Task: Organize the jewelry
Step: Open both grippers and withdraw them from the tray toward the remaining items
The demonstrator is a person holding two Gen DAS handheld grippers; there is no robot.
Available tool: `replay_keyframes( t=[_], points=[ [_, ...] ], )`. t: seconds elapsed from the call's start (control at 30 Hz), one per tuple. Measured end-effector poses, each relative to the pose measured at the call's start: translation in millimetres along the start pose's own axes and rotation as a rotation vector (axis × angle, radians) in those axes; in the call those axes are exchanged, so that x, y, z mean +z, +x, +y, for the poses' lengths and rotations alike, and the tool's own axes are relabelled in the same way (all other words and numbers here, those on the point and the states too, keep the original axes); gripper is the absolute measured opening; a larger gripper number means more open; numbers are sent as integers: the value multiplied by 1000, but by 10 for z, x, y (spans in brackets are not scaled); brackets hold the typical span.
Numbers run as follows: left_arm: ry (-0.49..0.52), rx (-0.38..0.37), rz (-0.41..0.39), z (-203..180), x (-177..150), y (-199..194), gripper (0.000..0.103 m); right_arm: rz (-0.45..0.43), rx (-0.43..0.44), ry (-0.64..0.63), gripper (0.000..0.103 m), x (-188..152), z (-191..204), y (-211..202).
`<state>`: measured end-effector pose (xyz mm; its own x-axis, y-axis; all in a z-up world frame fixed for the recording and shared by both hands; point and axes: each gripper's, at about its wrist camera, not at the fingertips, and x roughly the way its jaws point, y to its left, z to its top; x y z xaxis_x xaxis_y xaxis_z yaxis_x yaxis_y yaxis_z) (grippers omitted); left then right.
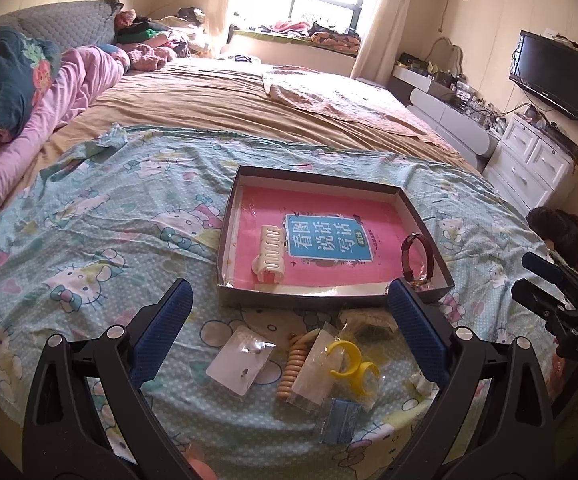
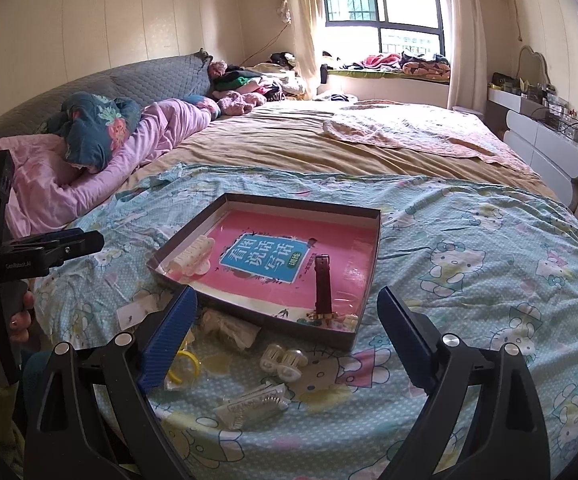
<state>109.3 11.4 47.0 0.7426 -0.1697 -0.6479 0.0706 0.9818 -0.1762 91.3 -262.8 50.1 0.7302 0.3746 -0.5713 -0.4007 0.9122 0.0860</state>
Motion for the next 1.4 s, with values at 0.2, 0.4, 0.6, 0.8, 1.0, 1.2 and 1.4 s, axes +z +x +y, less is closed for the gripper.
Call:
replay_keyframes(
  t=[0.2,0.4,0.6,0.8,1.0,1.2,1.4],
  points=[
    [15,18,25,-22,-134,6,92,31,19,-28,92,-109,88,32],
    [30,32,52,-42,-262,21,92,62,32,-43,93,-223,136,73],
    [39,39,81,-43,-381,45,92,85,44,-49,94,-282,167,104],
    [48,46,107,-54,-488,65,91,117,53,-59,94,-368,190,167],
    [45,39,137,-39,-592,85,92,151,60,-65,94,-443,210,244],
    [48,24,170,-40,-706,101,91,188,63,-69,94,-517,206,338],
    [64,-20,218,-87,-860,130,87,227,65,-83,94,-596,215,438]
  ],
)
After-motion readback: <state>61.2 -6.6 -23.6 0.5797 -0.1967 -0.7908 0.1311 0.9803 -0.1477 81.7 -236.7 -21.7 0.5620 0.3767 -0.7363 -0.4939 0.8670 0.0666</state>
